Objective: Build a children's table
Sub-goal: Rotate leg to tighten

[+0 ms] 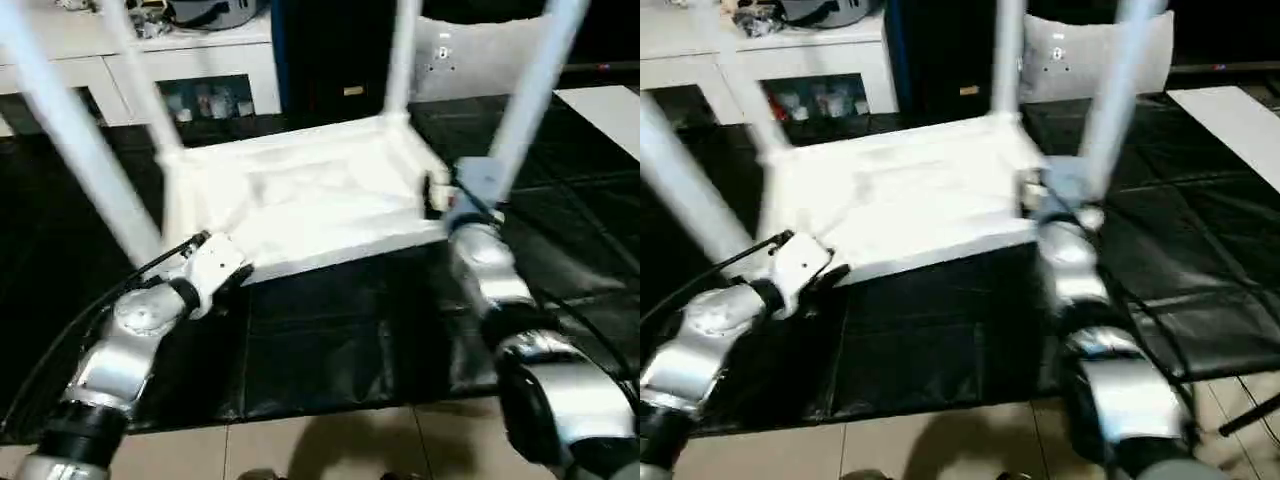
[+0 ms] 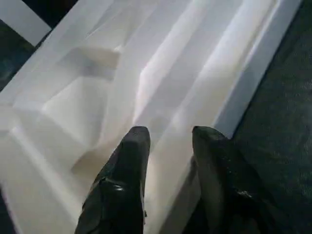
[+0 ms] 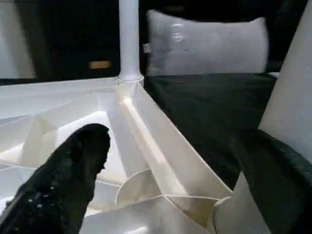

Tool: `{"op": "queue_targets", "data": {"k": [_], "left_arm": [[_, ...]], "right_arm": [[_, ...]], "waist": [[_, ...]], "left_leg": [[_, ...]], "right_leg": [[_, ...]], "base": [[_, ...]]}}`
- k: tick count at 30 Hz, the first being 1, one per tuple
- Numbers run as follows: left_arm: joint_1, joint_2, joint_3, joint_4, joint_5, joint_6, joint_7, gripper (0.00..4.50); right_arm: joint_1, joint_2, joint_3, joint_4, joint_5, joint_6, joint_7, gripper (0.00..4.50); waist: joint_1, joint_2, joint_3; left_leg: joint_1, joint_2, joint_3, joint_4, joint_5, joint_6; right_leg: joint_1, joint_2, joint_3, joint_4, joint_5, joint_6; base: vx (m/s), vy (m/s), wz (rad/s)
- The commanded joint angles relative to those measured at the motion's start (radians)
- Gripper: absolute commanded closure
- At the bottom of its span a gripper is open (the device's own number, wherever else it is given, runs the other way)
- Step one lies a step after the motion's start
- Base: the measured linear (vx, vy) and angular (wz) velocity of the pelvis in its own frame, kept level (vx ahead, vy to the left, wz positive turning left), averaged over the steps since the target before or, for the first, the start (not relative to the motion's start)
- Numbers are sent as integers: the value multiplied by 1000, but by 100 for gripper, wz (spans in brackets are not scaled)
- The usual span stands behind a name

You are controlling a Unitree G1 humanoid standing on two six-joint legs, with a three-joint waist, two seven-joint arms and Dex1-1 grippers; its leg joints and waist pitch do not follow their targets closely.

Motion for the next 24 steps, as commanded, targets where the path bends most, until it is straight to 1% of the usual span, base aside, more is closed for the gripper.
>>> {"op": "queue_targets", "data": {"k": [1, 2, 3, 4, 5, 6, 7, 8, 9, 10, 12, 13, 14, 15, 16, 17, 18, 19, 20, 21, 22, 23, 24], "left_arm": [[24, -27, 8, 2, -33, -27, 17, 289], [31, -40, 15, 2, -45, -33, 21, 289], [41, -53, 24, 2, -59, -45, 28, 289], [41, -53, 24, 2, -59, -45, 28, 289], [68, -82, 47, -7, -81, -63, 57, 289], [77, -92, 56, -8, -86, -72, 72, 289], [93, -111, 70, -20, -105, -77, 83, 289], [99, -118, 75, -25, -113, -78, 87, 269], [126, -162, 105, -55, -177, -82, 86, 269], [143, -189, 124, -74, -219, -83, 83, 259], [185, -238, 152, -84, -248, -146, 127, 250], [220, -253, 154, -67, -221, -216, 177, 250], [226, -255, 154, -63, -215, -229, 186, 241], [226, -255, 154, -63, -215, -229, 186, 227], [266, -279, 162, -37, -220, -324, 207, 212], [268, -281, 163, -36, -222, -330, 207, 209], [288, -301, 175, -21, -239, -378, 212, 204], [302, -314, 185, -4, -236, -429, 233, 204], [314, -333, 200, 9, -240, -462, 245, 194], [319, -341, 208, 14, -240, -474, 252, 180], [321, -344, 210, 16, -240, -477, 253, 170], [330, -350, 214, 26, -225, -503, 273, 165], [333, -352, 215, 29, -220, -512, 280, 164]], "right_arm": [[44, -11, -33, -40, 5, 5, -20, 0], [58, -10, -30, -59, 3, 4, -9, 0], [78, -7, -16, -90, -1, 1, 21, 0], [78, -7, -16, -90, -1, 1, 21, 0], [128, 5, 18, -177, 24, 10, 155, 0], [148, 10, 32, -216, 41, 21, 211, 0], [176, 19, 47, -276, 96, 52, 322, 0], [188, 23, 53, -301, 120, 66, 367, 0], [215, 24, 76, -346, 136, 66, 417, 0], [229, 23, 90, -365, 133, 57, 426, 0], [273, 25, 129, -425, 142, 67, 470, 0], [306, 37, 139, -472, 171, 96, 493, 0], [313, 40, 141, -481, 177, 101, 497, 0], [313, 40, 141, -481, 177, 101, 497, 0], [359, 43, 182, -547, 210, 133, 570, 0], [362, 42, 185, -550, 212, 134, 575, 0], [389, 37, 214, -588, 209, 141, 626, 0], [409, 34, 235, -611, 201, 145, 658, 0], [426, 31, 250, -630, 190, 156, 687, 0], [434, 29, 255, -639, 185, 164, 699, 0], [436, 29, 257, -641, 184, 166, 702, 0], [442, 25, 266, -644, 171, 165, 704, 0], [445, 23, 269, -645, 167, 164, 705, 0]], "waist": [[-11, 2, -74], [-12, 1, -75], [-16, 0, -72], [-15, -1, -73], [-19, -7, -72], [-18, -8, -68], [-22, -11, -66], [-25, -9, -67], [-31, -12, -64], [-35, -10, -63], [-39, -11, -62], [-38, -14, -60], [-41, -13, -59], [-42, -13, -59], [-43, -13, -58], [-43, -11, -53], [-44, -10, -50], [-45, -7, -55], [-48, -6, -56], [-46, -5, -59], [-47, -6, -60], [-44, -6, -61], [-45, -4, -58]], "left_leg": [[-7, 63, -17, -71, -103, 69], [-10, 62, -17, -70, -101, 74], [-12, 61, -14, -69, -114, 81], [-12, 60, -15, -69, -115, 81], [-14, 55, -11, -68, -128, 95], [-17, 58, -13, -69, -134, 98], [-17, 56, -12, -71, -143, 104], [-16, 54, -12, -69, -149, 110], [-19, 59, -15, -72, -156, 116], [-18, 64, -16, -73, -164, 112], [-18, 61, -16, -72, -173, 110], [-20, 59, -18, -73, -171, 112], [-20, 57, -16, -74, -182, 111], [-15, 57, -17, -75, -191, 105], [-14, 56, -17, -75, -195, 103], [-15, 55, -16, -74, -214, 100], [-14, 52, -16, -75, -224, 98], [-15, 57, -22, -78, -222, 93], [-17, 60, -23, -80, -221, 93], [-16, 67, -26, -82, -218, 92], [-18, 69, -29, -83, -213, 95], [-19, 75, -31, -85, -206, 95], [-21, 75, -31, -85, -209, 96]], "right_leg": [[67, -87, 85, -59, -217, -95], [69, -85, 84, -59, -218, -93], [68, -86, 82, -67, -252, -82], [68, -88, 82, -67, -261, -79], [69, -82, 78, -70, -275, -76], [71, -87, 79, -74, -290, -64], [70, -83, 76, -81, -329, -45], [71, -81, 74, -82, -338, -37], [71, -82, 72, -86, -355, -29], [67, -84, 72, -91, -373, -27], [63, -81, 71, -97, -397, -26], [64, -79, 71, -99, -401, -15], [62, -76, 69, -103, -424, 4], [60, -75, 67, -107, -452, 18], [59, -74, 66, -110, -461, 23], [59, -75, 63, -119, -482, 43], [58, -72, 60, -123, -496, 53], [62, -71, 58, -123, -476, 67], [64, -71, 59, -123, -463, 68], [64, -74, 62, -120, -435, 60], [66, -73, 63, -117, -417, 52], [66, -78, 68, -111, -384, 34], [66, -78, 69, -109, -372, 22]], "base": [[0, 0, 0], [0, 0, 0], [0, 0, 0], [0, 0, 0], [0, 0, 0], [0, 0, 0], [0, 0, 0], [0, 0, 0], [0, 0, 0], [0, 0, 0], [0, 0, 0], [0, 0, 0], [0, 0, 0], [0, 0, 0], [0, 0, 0], [0, 0, 0], [0, 0, 0], [0, 0, 0], [0, 0, 0], [0, 0, 0], [0, 0, 0], [0, 0, 0], [0, 0, 0]]}}
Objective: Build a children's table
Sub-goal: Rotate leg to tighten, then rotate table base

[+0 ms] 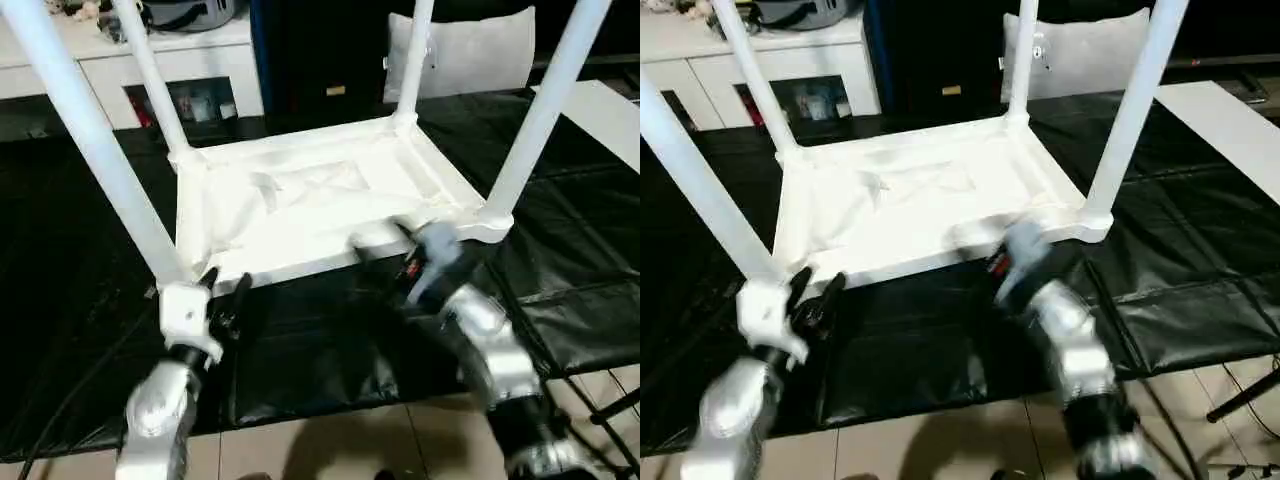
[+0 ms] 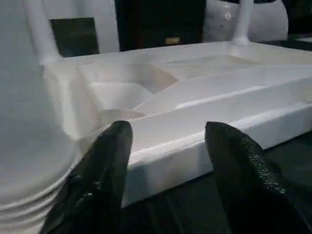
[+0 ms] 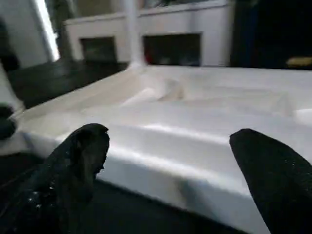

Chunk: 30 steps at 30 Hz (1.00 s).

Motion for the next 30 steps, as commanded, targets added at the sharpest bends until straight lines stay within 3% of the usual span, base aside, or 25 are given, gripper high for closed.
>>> {"op": "queue_targets", "data": {"k": [1, 2, 4, 5, 10, 14, 16, 17, 18, 19, 20, 21, 22, 24, 25, 27, 29, 30], "left_arm": [[18, -7, 20, 20, 18, -50, 45, 164], [44, -23, 24, 44, 35, -101, 90, 145], [45, -25, 25, 47, 37, -107, 95, 124], [41, -43, 51, 91, 58, -175, 155, 123], [-4, -41, 93, 154, 55, -227, 186, 83], [-17, -32, 96, 228, 41, -260, 174, 47], [-39, -14, 92, 333, 33, -311, 151, 40], [-43, -10, 90, 347, 34, -319, 146, 40], [-53, -2, 86, 378, 34, -337, 134, 30], [-76, 11, 82, 428, 26, -367, 97, 15], [-85, 14, 84, 439, 17, -375, 80, 5], [-92, 23, 75, 436, 17, -374, 56, 1], [-96, 28, 70, 435, 18, -373, 43, 0], [-111, 59, 13, 367, 16, -342, -62, 0], [-114, 64, 0, 350, 9, -335, -84, 0], [-123, 80, -27, 304, 13, -305, -107, 0], [-104, 86, -64, 81, -7, -172, -103, 0], [-102, 87, -68, 50, -5, -152, -97, 0]], "right_arm": [[7, -8, 11, -35, -11, 18, 16, 0], [19, -10, 23, -49, -6, 36, 32, 0], [20, -11, 24, -52, -6, 38, 33, 0], [40, -22, 45, -91, 2, 84, 63, 0], [53, -43, 77, -114, 2, 155, 119, 0], [41, -43, 77, -89, -30, 132, 106, 0], [39, -46, 80, -88, -50, 112, 101, 0], [40, -48, 80, -92, -50, 113, 102, 0], [41, -51, 79, -99, -49, 115, 105, 0], [45, -61, 79, -124, -45, 128, 116, 0], [46, -64, 79, -133, -44, 133, 122, 0], [49, -69, 81, -143, -43, 136, 130, 0], [50, -72, 82, -149, -42, 138, 134, 0], [59, -87, 86, -182, -42, 148, 160, 0], [61, -89, 87, -187, -41, 150, 166, 0], [66, -93, 89, -199, -42, 153, 175, 0], [70, -95, 93, -207, -44, 155, 180, 0], [70, -96, 94, -208, -44, 155, 180, 0]], "waist": [[-1, -4, -57], [-3, -3, -56], [-4, -5, -56], [-3, -10, -57], [-3, -12, -55], [-11, -13, -52], [-12, -19, -54], [-11, -15, -53], [-12, -17, -51], [-12, -26, -54], [-9, -20, -55], [-10, -30, -55], [-7, -26, -55], [-4, -30, -54], [4, -27, -58], [10, -31, -58], [16, -30, -59], [17, -32, -61]], "left_leg": [[-9, 71, -25, -83, -206, 94], [-10, 68, -25, -81, -202, 97], [-11, 66, -21, -80, -192, 100], [-13, 61, -23, -78, -179, 106], [-12, 64, -24, -79, -196, 97], [-10, 57, -24, -77, -212, 84], [-10, 57, -23, -76, -208, 84], [-8, 56, -23, -76, -208, 84], [-8, 54, -23, -76, -211, 86], [-6, 57, -23, -76, -211, 82], [-5, 56, -24, -76, -205, 81], [-7, 63, -26, -79, -202, 81], [-6, 65, -27, -80, -200, 80], [-5, 71, -28, -83, -205, 80], [-2, 79, -30, -85, -197, 78], [-3, 87, -30, -89, -175, 77], [-3, 92, -28, -89, -155, 76], [-3, 95, -26, -89, -152, 70]], "right_leg": [[63, -84, 77, -87, -372, 7], [63, -83, 77, -87, -369, 6], [64, -83, 77, -90, -374, 17], [66, -80, 74, -91, -378, 27], [66, -80, 72, -96, -408, 50], [62, -81, 66, -104, -455, 75], [63, -82, 66, -104, -459, 83], [60, -81, 66, -107, -466, 91], [59, -80, 65, -110, -475, 97], [60, -82, 66, -108, -473, 101], [60, -82, 67, -105, -468, 107], [61, -85, 69, -105, -459, 104], [62, -89, 71, -102, -453, 97], [60, -91, 75, -99, -441, 74], [59, -97, 83, -89, -417, 54], [62, -100, 90, -76, -352, 7], [61, -103, 96, -66, -305, -35], [64, -105, 98, -60, -288, -49]], "base": [[0, 0, 0], [0, 0, 0], [0, 0, 0], [0, 0, 0], [0, 0, 0], [0, 0, 0], [0, 0, 0], [0, 0, 0], [0, 0, 0], [0, 0, 0], [0, 0, 0], [0, 0, 0], [0, 0, 0], [0, 0, 0], [0, 0, 0], [0, 0, 0], [0, 0, 0], [0, 0, 0]]}}
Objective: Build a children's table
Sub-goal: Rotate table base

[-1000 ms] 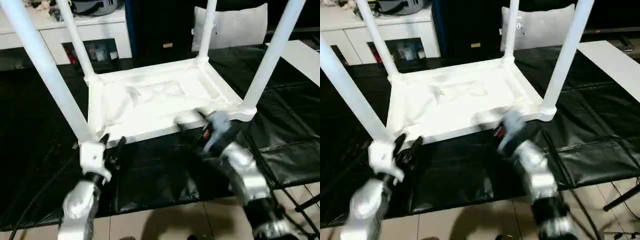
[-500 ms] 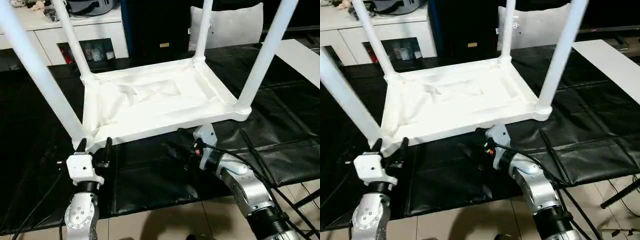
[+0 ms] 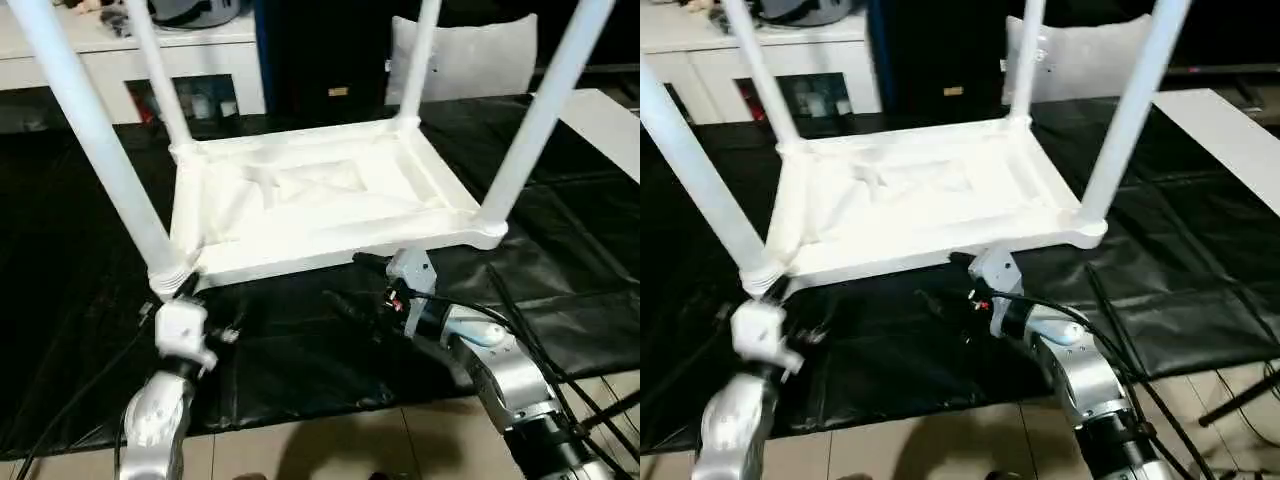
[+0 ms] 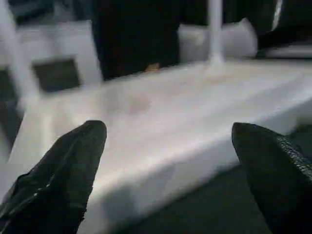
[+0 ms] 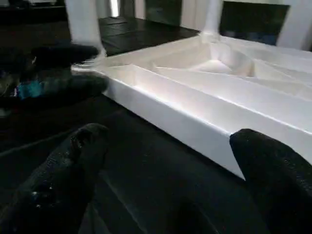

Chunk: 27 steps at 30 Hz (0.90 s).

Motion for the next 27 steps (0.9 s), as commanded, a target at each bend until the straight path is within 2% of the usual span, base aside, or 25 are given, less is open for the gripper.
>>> {"op": "queue_targets", "data": {"k": [1, 3, 4, 5, 7, 10, 13, 15, 16, 17, 18, 19, 20, 21, 22, 23, 24, 26, 27], "left_arm": [[2, 9, -27, -160, -4, 101, 13, 0], [2, 10, -39, -259, -3, 178, 26, 0], [4, 9, -40, -319, 9, 225, 41, 0], [10, 7, -35, -372, 23, 267, 61, 0], [32, 0, -22, -435, 44, 319, 88, 0], [110, -13, 4, -549, 71, 394, 133, 0], [199, -38, 40, -660, 79, 463, 194, 0], [220, -48, 54, -690, 82, 489, 220, 0], [248, -69, 84, -720, 77, 504, 259, 0], [267, -84, 103, -749, 74, 527, 288, 0], [284, -99, 128, -765, 77, 548, 318, 0], [297, -108, 146, -779, 83, 574, 340, 0], [298, -109, 148, -780, 84, 577, 341, 0], [295, -107, 150, -775, 87, 583, 343, 0], [286, -102, 149, -772, 93, 593, 345, 0], [276, -96, 149, -766, 100, 601, 348, 0], [228, -73, 161, -732, 93, 626, 347, 0], [181, -42, 164, -686, 84, 646, 329, 0], [166, -28, 162, -669, 84, 655, 317, 0]], "right_arm": [[8, -5, 8, -21, -6, 9, 5, 0], [10, -5, 11, -25, -6, 11, 4, 0], [13, -4, 15, -29, -8, 12, 4, 0], [17, -2, 21, -33, -11, 11, 4, 0], [24, -2, 25, -42, -15, 12, 7, 0], [47, 0, 31, -59, -21, 12, 6, 0], [64, -2, 34, -69, -21, 16, 7, 0], [66, -4, 35, -71, -20, 17, 7, 0], [70, -6, 37, -75, -20, 20, 8, 0], [72, -7, 37, -78, -21, 23, 8, 0], [71, -5, 36, -79, -19, 28, 8, 0], [71, 0, 32, -82, -17, 35, 7, 0], [71, 0, 32, -82, -17, 36, 7, 0], [70, 3, 31, -83, -15, 38, 6, 0], [68, 6, 31, -83, -13, 39, 7, 0], [65, 8, 31, -83, -11, 41, 9, 0], [54, 13, 32, -77, -10, 43, 7, 0], [43, 16, 29, -71, -7, 47, 4, 0], [39, 17, 27, -68, -5, 50, 3, 0]], "waist": [[8, -3, -57], [9, -7, -54], [8, -5, -55], [9, 0, -52], [6, 0, -48], [-2, 1, -45], [-7, -1, -43], [-7, -2, -39], [-6, 2, -37], [-10, 1, -30], [-12, -2, -30], [-15, -3, -30], [-16, -6, -32], [-18, -4, -31], [-17, -2, -31], [-17, 2, -31], [-16, 7, -31], [-18, 1, -31], [-17, 4, -33]], "left_leg": [[-7, 92, -26, -86, -119, 74], [-9, 88, -23, -86, -122, 77], [-7, 88, -22, -86, -129, 72], [-8, 84, -21, -84, -138, 73], [-8, 80, -22, -86, -165, 67], [-5, 74, -23, -85, -210, 58], [-3, 68, -22, -83, -235, 63], [-2, 67, -22, -84, -257, 63], [5, 67, -24, -84, -280, 61], [8, 69, -25, -86, -319, 55], [14, 69, -24, -85, -338, 50], [11, 65, -28, -85, -351, 47], [13, 64, -28, -84, -352, 47], [11, 59, -29, -83, -351, 48], [14, 61, -31, -84, -356, 47], [16, 67, -37, -89, -367, 46], [19, 73, -41, -94, -394, 43], [18, 72, -44, -97, -406, 37], [14, 71, -45, -97, -393, 35]], "right_leg": [[66, -104, 98, -56, -248, -80], [67, -101, 98, -56, -254, -83], [70, -102, 98, -55, -267, -81], [68, -98, 95, -60, -291, -72], [69, -94, 91, -69, -337, -48], [68, -90, 83, -84, -415, -8], [63, -84, 77, -95, -459, 13], [61, -81, 73, -104, -493, 28], [58, -80, 68, -107, -512, 35], [56, -78, 62, -115, -541, 46], [55, -76, 59, -118, -555, 52], [60, -76, 55, -120, -566, 69], [58, -74, 55, -121, -568, 75], [58, -74, 52, -124, -578, 87], [57, -74, 52, -127, -582, 94], [60, -75, 52, -125, -564, 88], [58, -72, 57, -123, -539, 78], [62, -77, 61, -115, -519, 65], [66, -82, 65, -110, -503, 57]], "base": [[0, 0, 0], [0, 0, 0], [0, 0, 0], [0, 0, 0], [0, 0, 0], [0, 0, 0], [0, 0, 0], [0, 0, 0], [0, 0, 0], [0, 0, 0], [0, 0, 0], [0, 0, 0], [0, 0, 0], [0, 0, 0], [0, 0, 0], [0, 0, 0], [0, 0, 0], [0, 0, 0], [0, 0, 0]]}}
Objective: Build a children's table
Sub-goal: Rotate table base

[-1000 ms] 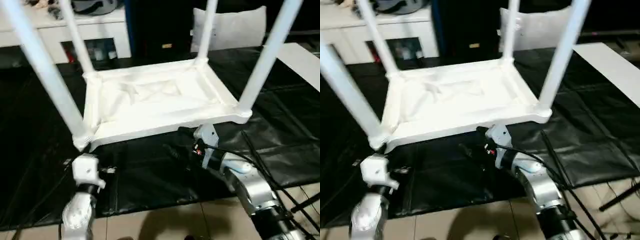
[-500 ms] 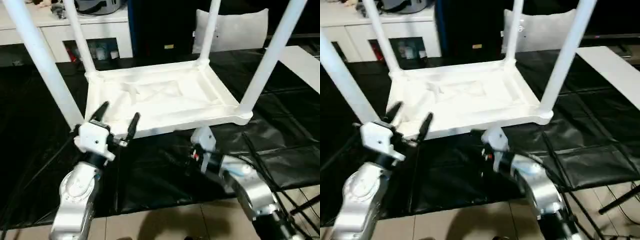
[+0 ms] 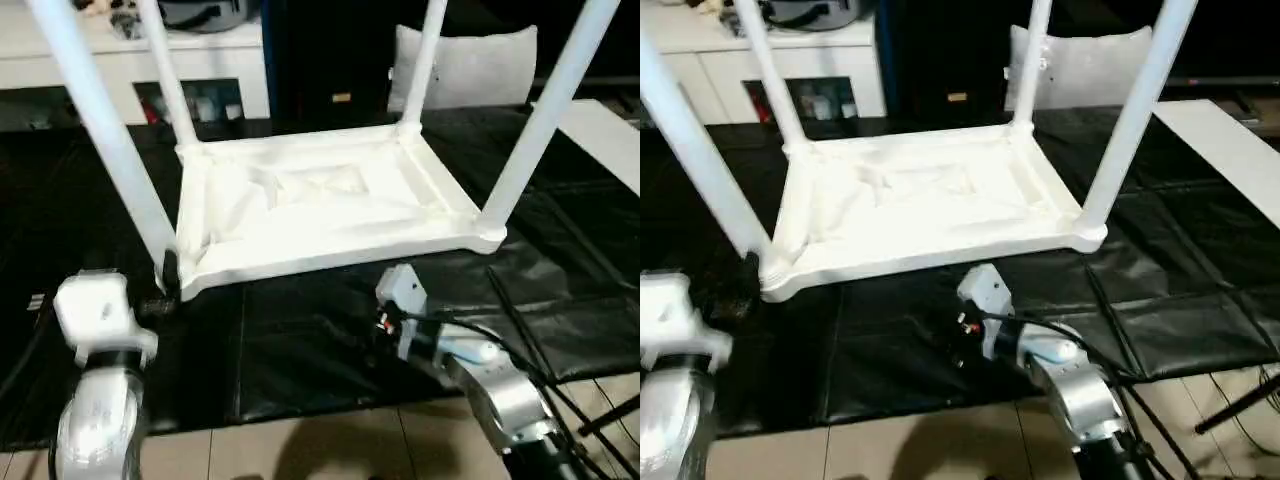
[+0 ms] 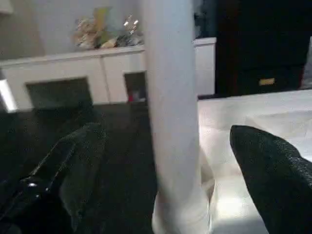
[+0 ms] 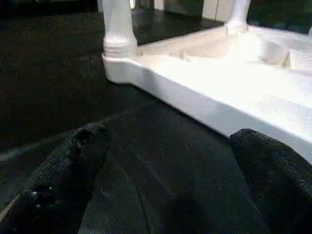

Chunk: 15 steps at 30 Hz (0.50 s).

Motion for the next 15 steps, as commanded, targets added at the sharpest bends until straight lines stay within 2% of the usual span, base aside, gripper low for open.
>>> {"op": "queue_targets", "data": {"k": [1, 2, 3, 4, 5, 6, 7, 8, 9, 10, 12, 14, 15], "left_arm": [[-67, 62, 8, 113, -15, 9, -65, 0], [-67, 62, 8, 113, -15, 9, -65, 0], [-98, 88, 15, 167, -34, 3, -98, 0], [-120, 104, 20, 204, -48, 0, -121, 0], [-151, 123, 31, 255, -62, 15, -143, 0], [-179, 139, 42, 302, -69, 22, -156, 0], [-221, 167, 50, 370, -55, 39, -154, 0], [-222, 168, 49, 372, -54, 39, -154, 0], [-236, 179, 49, 395, -42, 44, -147, 0], [-256, 187, 49, 426, -46, 43, -154, 0], [-296, 188, 54, 468, -78, 44, -176, 0], [-330, 187, 55, 512, -130, 38, -232, 0], [-348, 184, 60, 537, -159, 29, -260, 0]], "right_arm": [[-28, 1, -21, -4, 6, 14, -16, 0], [-28, 1, -21, -4, 6, 14, -16, 0], [-34, 4, -25, 5, 6, 13, -21, 0], [-39, 6, -28, 12, 6, 12, -24, 0], [-42, 9, -32, 17, 9, 12, -22, 0], [-46, 11, -34, 19, 13, 10, -19, 0], [-50, 14, -38, 20, 21, 7, -10, 0], [-50, 14, -38, 20, 21, 7, -10, 0], [-52, 15, -40, 22, 25, 7, -6, 0], [-57, 15, -40, 26, 21, 5, -6, 0], [-68, 17, -48, 45, 13, -3, -20, 0], [-78, 18, -58, 73, 5, -5, -36, 0], [-81, 19, -63, 89, -1, 5, -51, 0]], "waist": [[-5, 8, -38], [-3, 9, -43], [-4, 9, -46], [-3, 17, -45], [-2, 27, -49], [-3, 23, -52], [1, 32, -59], [0, 29, -59], [1, 34, -61], [0, 39, -65], [5, 40, -68], [10, 40, -63], [15, 41, -62]], "left_leg": [[-7, 67, -39, -97, -370, 39], [-3, 64, -38, -95, -357, 39], [-3, 65, -38, -95, -340, 40], [-10, 66, -38, -96, -316, 42], [-5, 67, -38, -95, -308, 39], [-9, 70, -39, -96, -279, 39], [-11, 69, -37, -90, -227, 45], [-14, 69, -36, -90, -209, 50], [-15, 69, -36, -88, -194, 53], [-16, 72, -35, -83, -140, 66], [-18, 70, -31, -80, -120, 77], [-16, 70, -26, -81, -136, 82], [-12, 69, -25, -82, -159, 72]], "right_leg": [[41, -90, 74, -93, -490, 51], [37, -88, 76, -89, -477, 47], [38, -90, 78, -84, -450, 35], [42, -91, 81, -81, -420, 25], [39, -90, 82, -75, -392, 13], [43, -92, 85, -66, -340, -7], [46, -94, 89, -55, -269, -37], [47, -93, 90, -54, -246, -42], [48, -93, 89, -48, -222, -51], [49, -92, 90, -41, -150, -73], [53, -97, 90, -35, -140, -94], [48, -98, 91, -44, -197, -92], [46, -98, 90, -49, -247, -83]], "base": [[0, 0, 0], [0, 0, 0], [0, 0, 0], [0, 0, 0], [0, 0, 0], [0, 0, 0], [0, 0, 0], [0, 0, 0], [0, 0, 0], [0, 0, 0], [0, 0, 0], [0, 0, 0], [0, 0, 0]]}}
